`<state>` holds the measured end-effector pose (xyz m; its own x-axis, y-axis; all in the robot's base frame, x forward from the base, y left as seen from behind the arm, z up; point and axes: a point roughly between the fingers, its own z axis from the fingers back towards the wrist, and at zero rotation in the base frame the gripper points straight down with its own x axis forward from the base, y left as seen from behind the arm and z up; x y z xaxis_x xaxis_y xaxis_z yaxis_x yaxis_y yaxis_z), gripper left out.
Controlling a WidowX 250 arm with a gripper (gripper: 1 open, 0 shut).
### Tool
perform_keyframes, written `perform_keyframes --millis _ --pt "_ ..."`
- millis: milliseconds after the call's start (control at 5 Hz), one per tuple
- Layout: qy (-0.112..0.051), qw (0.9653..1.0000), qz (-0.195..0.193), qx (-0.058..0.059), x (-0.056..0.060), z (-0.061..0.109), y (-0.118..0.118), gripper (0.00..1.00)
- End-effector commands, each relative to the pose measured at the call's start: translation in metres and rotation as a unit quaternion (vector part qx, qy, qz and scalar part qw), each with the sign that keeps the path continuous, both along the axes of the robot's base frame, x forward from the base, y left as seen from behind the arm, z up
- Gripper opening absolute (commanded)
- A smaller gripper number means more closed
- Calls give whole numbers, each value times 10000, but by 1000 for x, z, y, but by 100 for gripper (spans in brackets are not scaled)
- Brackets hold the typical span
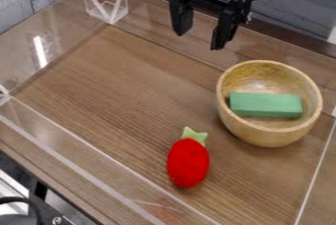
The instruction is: Move the red object to the right side of the table
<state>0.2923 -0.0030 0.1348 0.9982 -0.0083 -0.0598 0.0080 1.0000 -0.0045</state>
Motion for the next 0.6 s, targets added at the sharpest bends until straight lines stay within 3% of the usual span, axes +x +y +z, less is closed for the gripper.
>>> perform_keyframes --millis 0,200,400 --pt "172 9998 21 -19 -11 -12 -1 100" --pt "299 9995 62 -64 -38 -26 -3 100" --pt "252 9996 66 -83 -62 -41 -6 100"
